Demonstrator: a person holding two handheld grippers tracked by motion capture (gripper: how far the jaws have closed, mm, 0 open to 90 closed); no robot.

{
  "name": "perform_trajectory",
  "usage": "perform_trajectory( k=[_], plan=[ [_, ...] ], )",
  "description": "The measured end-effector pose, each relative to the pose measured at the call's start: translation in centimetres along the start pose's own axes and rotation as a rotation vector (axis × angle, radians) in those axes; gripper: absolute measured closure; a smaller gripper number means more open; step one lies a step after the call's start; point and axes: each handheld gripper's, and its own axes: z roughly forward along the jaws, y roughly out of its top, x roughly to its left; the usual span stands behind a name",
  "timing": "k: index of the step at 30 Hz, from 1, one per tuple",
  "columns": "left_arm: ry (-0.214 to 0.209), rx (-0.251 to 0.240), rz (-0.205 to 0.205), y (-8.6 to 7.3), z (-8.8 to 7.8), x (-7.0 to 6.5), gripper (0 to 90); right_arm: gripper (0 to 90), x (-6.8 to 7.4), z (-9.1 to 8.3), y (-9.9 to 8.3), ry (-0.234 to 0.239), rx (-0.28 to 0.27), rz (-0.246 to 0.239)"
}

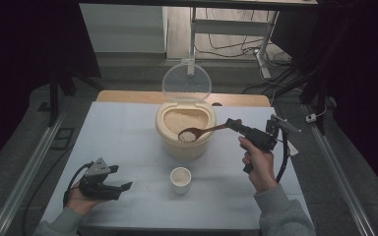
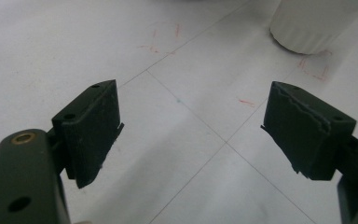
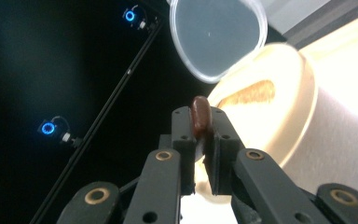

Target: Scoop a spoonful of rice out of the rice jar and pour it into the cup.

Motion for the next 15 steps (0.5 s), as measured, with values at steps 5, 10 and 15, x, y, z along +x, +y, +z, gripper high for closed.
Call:
perform_trajectory(
  k=[5, 10, 15],
  plan=[
    [0.0, 0.007, -0.001, 0.0, 0.1, 0.0, 18.4, 83.1, -0.7, -0.4, -1.1, -0.009, 0.044, 0.006],
    [0.001, 0.008, -0.003, -0.1, 0.1, 0.0, 18.4, 83.0, -1.6, -0.6, -2.1, -0.015, 0.08, 0.018],
    [-0.001, 0.012, -0.002, -0.1, 0.2, 0.0, 18.4, 83.0, -2.0, -0.6, -3.2, -0.031, 0.13, 0.012]
  ],
)
